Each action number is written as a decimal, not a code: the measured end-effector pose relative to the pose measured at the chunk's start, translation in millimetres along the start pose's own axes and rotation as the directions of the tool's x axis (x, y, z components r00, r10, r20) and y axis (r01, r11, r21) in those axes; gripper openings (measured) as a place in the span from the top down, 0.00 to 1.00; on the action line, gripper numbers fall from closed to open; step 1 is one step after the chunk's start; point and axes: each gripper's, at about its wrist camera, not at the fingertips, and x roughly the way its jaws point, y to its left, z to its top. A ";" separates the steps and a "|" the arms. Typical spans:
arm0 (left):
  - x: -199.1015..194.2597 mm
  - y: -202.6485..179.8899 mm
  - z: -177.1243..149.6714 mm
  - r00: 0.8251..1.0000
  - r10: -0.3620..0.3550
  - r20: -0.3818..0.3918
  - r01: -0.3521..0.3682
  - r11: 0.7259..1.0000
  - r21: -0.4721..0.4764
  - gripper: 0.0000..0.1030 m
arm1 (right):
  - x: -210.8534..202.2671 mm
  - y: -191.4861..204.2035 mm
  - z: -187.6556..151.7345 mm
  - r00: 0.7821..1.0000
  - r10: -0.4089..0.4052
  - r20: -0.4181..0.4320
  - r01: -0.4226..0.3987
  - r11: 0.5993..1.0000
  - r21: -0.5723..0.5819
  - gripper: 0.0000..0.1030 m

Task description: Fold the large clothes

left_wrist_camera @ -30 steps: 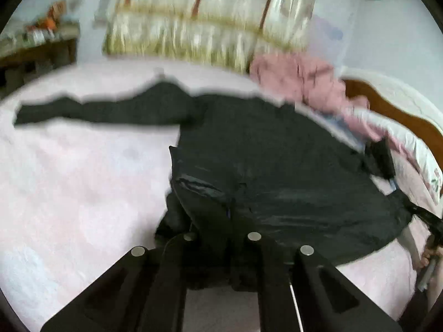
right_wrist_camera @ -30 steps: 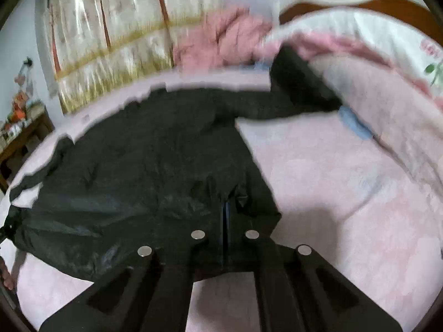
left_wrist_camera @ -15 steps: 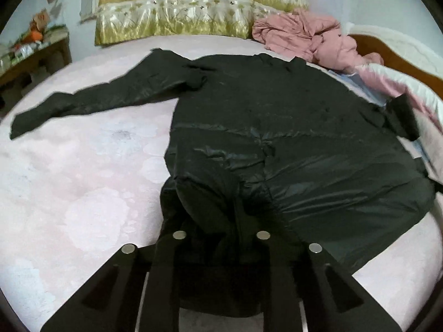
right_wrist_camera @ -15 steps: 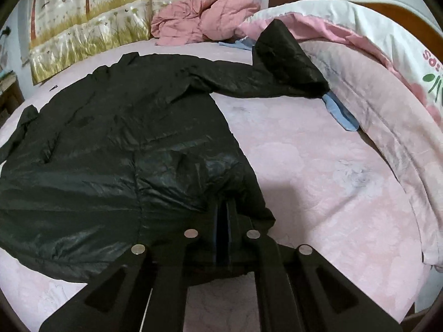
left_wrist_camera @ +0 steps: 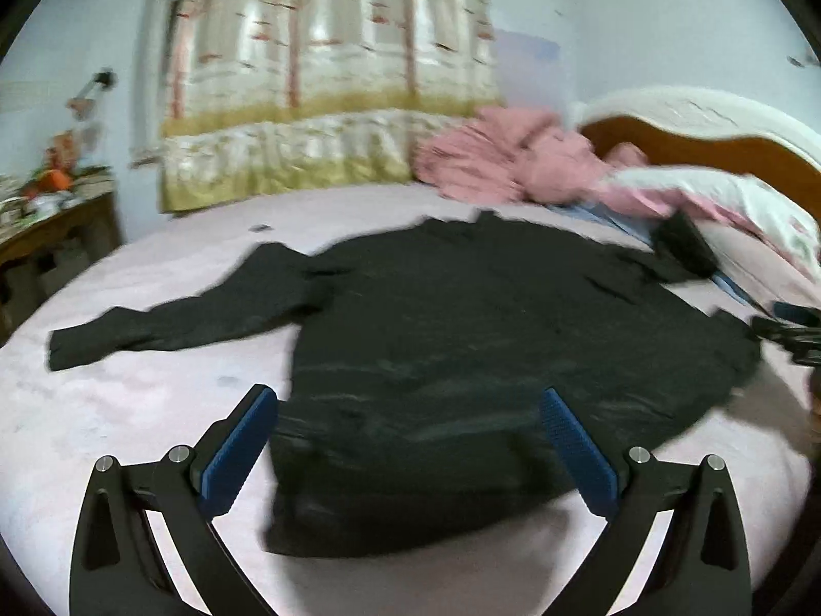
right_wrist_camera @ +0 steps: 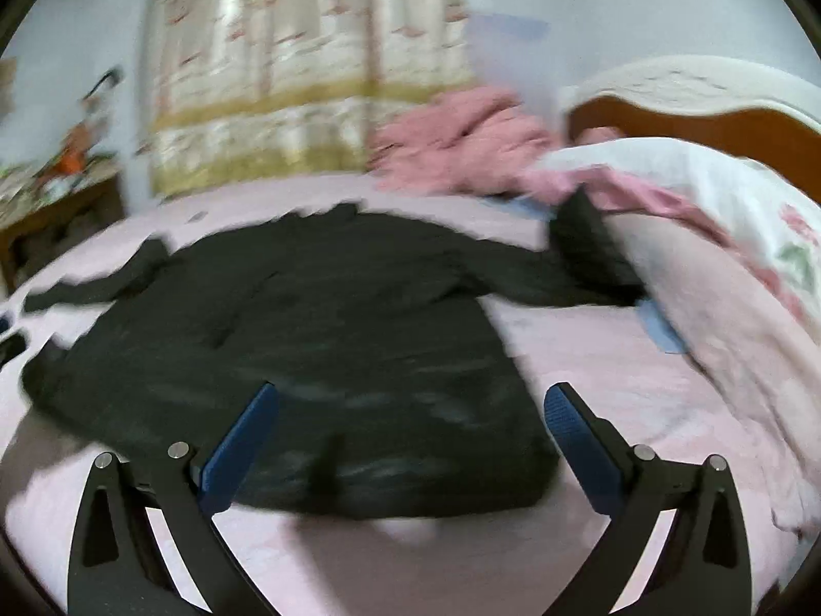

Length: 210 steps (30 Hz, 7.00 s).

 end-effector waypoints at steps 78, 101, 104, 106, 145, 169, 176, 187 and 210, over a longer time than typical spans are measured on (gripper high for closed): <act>-81.4 29.6 -57.7 0.977 0.205 -0.066 -0.215 0.922 -0.321 0.14 | -64.3 -22.3 -49.4 0.982 -0.188 0.033 0.181 0.971 0.157 0.12; -30.7 -24.1 -74.6 0.954 0.245 -0.175 -0.210 0.957 0.198 0.02 | -16.8 47.8 -57.1 0.948 -0.295 -0.117 0.222 0.881 -0.417 0.08; -27.8 -13.6 -55.0 0.958 0.247 -0.142 -0.219 0.957 0.188 0.01 | -24.4 29.2 -39.1 0.968 -0.232 -0.100 0.186 0.923 -0.337 0.09; -26.6 -7.9 -37.4 0.962 0.245 -0.122 -0.221 0.957 0.186 0.01 | -24.0 23.2 -22.9 0.974 -0.210 -0.081 0.176 0.935 -0.308 0.09; 91.6 100.1 40.1 0.980 -0.163 -0.113 0.124 0.948 -0.292 0.90 | 56.5 -95.1 35.1 1.000 -0.017 -0.019 0.021 0.981 0.195 0.98; 126.4 123.7 -18.8 0.913 -0.371 -0.172 0.223 0.804 -0.552 0.70 | 142.2 -108.2 33.3 0.950 0.215 -0.226 -0.127 0.929 0.349 0.35; 66.5 119.5 -26.9 0.927 -0.356 -0.117 0.223 0.774 -0.593 0.87 | 89.9 -77.0 30.2 0.966 0.205 -0.160 -0.153 0.946 0.286 0.86; -7.0 78.5 -53.7 0.965 -0.055 -0.256 -0.034 0.943 -0.330 0.39 | 38.4 -56.0 0.0 0.985 0.008 -0.170 0.021 0.986 0.167 0.48; 43.4 65.5 -31.1 0.958 0.077 -0.277 -0.131 0.975 -0.181 0.20 | 73.2 -67.8 14.9 0.967 0.093 -0.237 -0.047 0.980 0.195 0.58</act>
